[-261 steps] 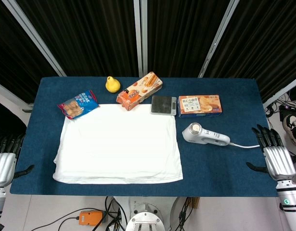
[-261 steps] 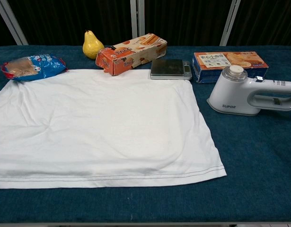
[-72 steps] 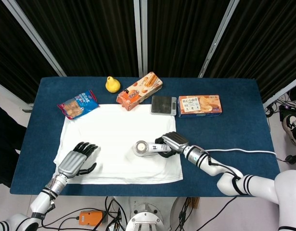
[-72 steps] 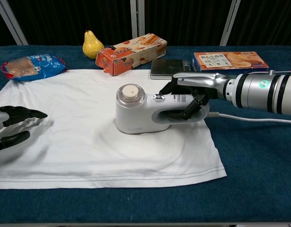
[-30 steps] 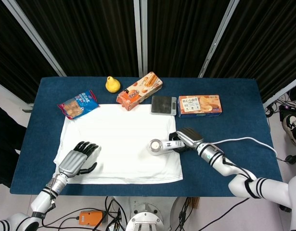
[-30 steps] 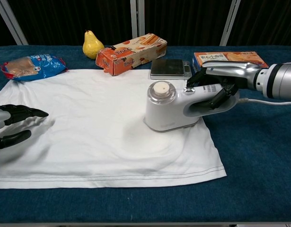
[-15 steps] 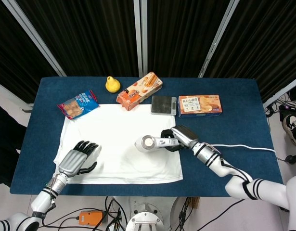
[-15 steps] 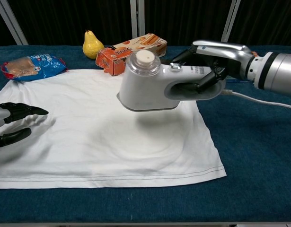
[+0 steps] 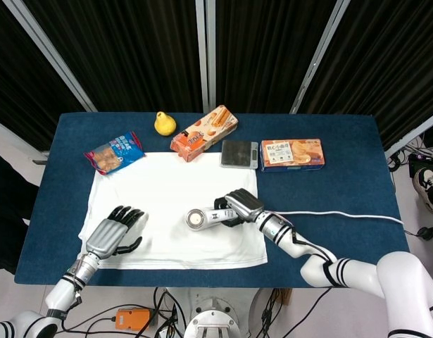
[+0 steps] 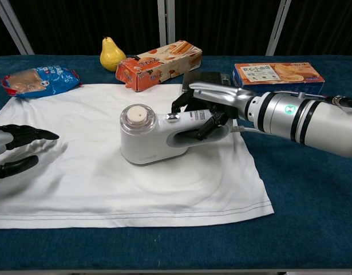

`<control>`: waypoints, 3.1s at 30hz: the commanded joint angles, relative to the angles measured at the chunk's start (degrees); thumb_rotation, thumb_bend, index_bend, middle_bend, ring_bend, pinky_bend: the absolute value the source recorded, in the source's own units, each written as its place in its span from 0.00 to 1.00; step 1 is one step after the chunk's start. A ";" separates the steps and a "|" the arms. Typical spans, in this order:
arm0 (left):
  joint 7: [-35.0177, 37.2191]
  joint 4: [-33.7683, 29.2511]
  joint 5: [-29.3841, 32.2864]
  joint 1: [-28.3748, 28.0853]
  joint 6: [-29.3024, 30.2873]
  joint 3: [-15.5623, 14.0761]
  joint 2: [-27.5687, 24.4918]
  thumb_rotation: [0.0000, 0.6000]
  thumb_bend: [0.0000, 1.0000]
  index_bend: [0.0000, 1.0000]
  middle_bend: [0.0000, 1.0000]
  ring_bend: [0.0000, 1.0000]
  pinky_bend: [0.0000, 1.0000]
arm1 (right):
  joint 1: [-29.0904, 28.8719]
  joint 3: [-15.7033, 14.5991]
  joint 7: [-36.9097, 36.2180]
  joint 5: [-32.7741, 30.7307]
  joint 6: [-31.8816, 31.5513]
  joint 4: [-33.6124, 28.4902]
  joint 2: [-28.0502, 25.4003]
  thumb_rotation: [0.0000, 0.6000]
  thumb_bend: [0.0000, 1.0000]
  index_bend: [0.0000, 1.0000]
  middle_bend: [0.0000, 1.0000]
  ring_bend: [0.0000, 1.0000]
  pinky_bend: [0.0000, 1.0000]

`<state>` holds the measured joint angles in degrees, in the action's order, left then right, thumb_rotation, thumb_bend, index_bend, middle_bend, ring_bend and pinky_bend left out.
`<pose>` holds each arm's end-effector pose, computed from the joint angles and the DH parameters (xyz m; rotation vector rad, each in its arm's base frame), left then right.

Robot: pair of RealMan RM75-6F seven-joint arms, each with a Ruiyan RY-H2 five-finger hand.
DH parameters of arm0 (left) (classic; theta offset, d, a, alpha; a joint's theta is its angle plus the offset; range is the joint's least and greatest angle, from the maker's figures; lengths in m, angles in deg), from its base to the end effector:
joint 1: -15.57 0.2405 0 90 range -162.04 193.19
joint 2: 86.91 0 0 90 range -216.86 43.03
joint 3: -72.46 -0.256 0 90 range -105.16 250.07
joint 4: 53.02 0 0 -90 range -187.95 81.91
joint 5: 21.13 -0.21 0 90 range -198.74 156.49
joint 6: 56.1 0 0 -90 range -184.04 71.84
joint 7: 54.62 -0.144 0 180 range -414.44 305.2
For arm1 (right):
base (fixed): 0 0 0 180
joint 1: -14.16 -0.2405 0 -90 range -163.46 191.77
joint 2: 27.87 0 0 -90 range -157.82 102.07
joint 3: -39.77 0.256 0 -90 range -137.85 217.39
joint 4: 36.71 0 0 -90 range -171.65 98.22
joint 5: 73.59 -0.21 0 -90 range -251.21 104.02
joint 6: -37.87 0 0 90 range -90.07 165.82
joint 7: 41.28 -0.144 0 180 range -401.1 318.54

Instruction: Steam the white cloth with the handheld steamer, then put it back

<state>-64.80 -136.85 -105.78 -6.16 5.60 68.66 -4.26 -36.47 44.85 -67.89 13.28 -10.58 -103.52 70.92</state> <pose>-0.2680 0.2228 -0.0022 -1.9357 -1.0143 -0.7466 -0.1114 -0.3436 -0.0826 2.1213 -1.3262 1.2197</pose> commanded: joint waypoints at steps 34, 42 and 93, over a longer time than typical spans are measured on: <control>0.82 0.94 -0.34 -0.16 0.72 -0.02 0.37 0.00 0.28 0.08 0.07 0.00 0.00 | 11.85 -0.80 -7.23 0.19 -14.32 -0.79 -11.14 1.00 0.71 0.93 0.82 0.82 0.65; 0.57 -0.22 -0.15 0.25 2.40 0.73 -0.98 0.00 0.28 0.08 0.07 0.00 0.00 | 17.90 -2.75 -10.27 -0.29 -19.30 1.53 -15.48 1.00 0.71 0.93 0.82 0.82 0.65; 15.53 -5.03 6.98 15.21 20.11 4.61 -18.59 0.00 0.28 0.08 0.07 0.00 0.00 | 37.17 -5.08 11.19 -3.60 -33.01 -24.90 -44.17 1.00 0.00 0.00 0.06 0.00 0.02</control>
<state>-49.97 -141.68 -98.02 7.75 24.07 73.47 -22.34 -1.66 40.12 -57.86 9.28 -40.97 -126.23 28.17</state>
